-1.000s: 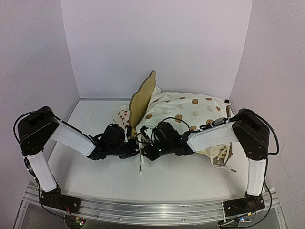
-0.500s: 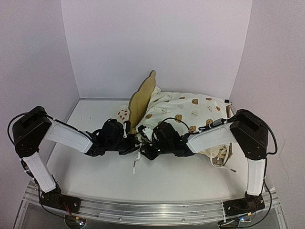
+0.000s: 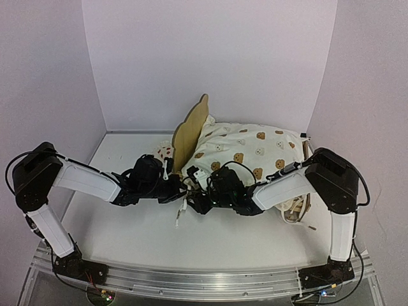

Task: Set up the pet bed

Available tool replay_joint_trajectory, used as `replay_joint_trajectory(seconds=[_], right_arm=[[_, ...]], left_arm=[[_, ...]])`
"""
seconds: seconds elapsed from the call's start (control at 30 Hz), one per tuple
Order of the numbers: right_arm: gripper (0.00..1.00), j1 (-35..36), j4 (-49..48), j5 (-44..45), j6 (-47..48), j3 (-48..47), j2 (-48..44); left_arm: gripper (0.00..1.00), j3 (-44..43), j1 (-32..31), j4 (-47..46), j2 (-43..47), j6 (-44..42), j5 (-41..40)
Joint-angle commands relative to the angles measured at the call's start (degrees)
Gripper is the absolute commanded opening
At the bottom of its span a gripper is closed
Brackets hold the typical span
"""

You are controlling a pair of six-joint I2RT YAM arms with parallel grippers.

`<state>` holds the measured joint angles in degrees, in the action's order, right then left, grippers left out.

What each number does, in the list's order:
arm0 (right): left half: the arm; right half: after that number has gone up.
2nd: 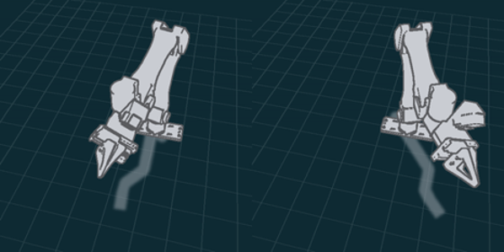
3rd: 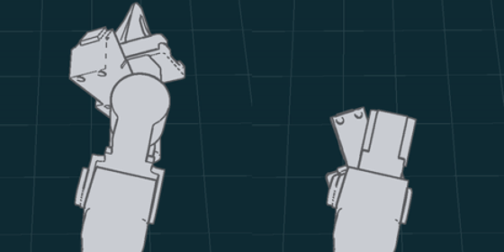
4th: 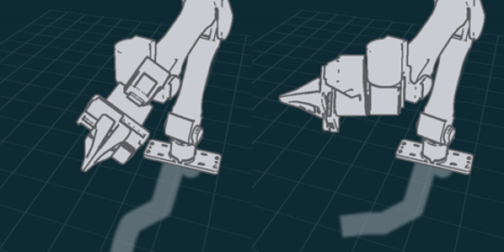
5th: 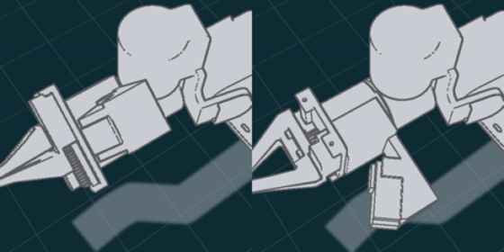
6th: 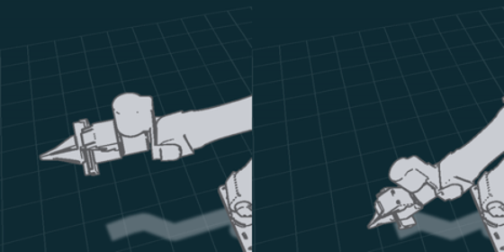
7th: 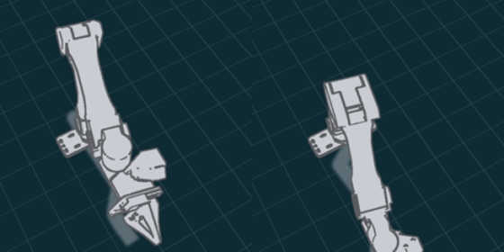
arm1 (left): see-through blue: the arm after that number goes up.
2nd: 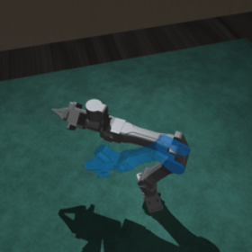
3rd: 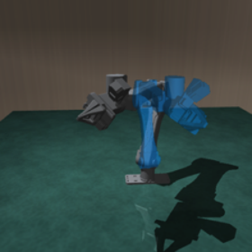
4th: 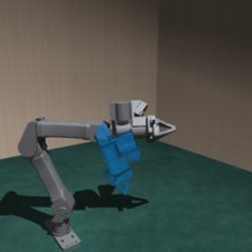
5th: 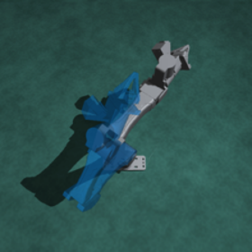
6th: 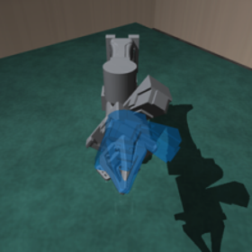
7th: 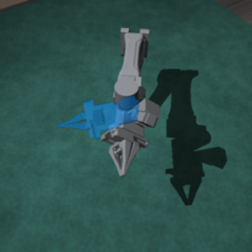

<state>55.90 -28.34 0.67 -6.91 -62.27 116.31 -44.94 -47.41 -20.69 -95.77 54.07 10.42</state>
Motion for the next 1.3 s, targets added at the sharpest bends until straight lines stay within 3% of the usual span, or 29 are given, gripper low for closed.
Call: replay_joint_trajectory(seconds=[0.0,0.27,0.73,0.9,0.97,1.13,1.27], right_arm=[[0.46,0.1,-6.1,1.7,0.1,0.3,0.2],[0.45,0.1,-8.2,3.3,0.3,-0.2,1.3],[0.01,0.1,-8.7,4.2,-0.5,-0.7,2.6],[0.0,0.1,-8.7,5.0,-0.8,0.0,2.2],[0.0,0.1,-8.6,5.7,-1.1,0.5,1.9],[0.0,0.1,-7.8,6.9,-2.5,2.0,0.7],[0.0,0.2,-6.7,7.5,-3.6,2.8,-0.2]], left_arm=[[0.0,-2.5,0.4,0.0,2.1,0.6,1.0],[0.0,-2.4,0.5,0.0,2.0,0.9,1.7],[0.0,-1.9,0.7,0.7,3.1,0.9,1.2],[0.01,-1.2,0.6,1.0,3.7,0.5,0.5],[0.09,-0.8,0.6,1.7,4.4,-0.2,-0.3],[0.5,0.9,0.6,6.0,8.2,-3.3,-4.7],[0.68,3.2,0.6,10.2,12.4,-6.2,-9.3]])
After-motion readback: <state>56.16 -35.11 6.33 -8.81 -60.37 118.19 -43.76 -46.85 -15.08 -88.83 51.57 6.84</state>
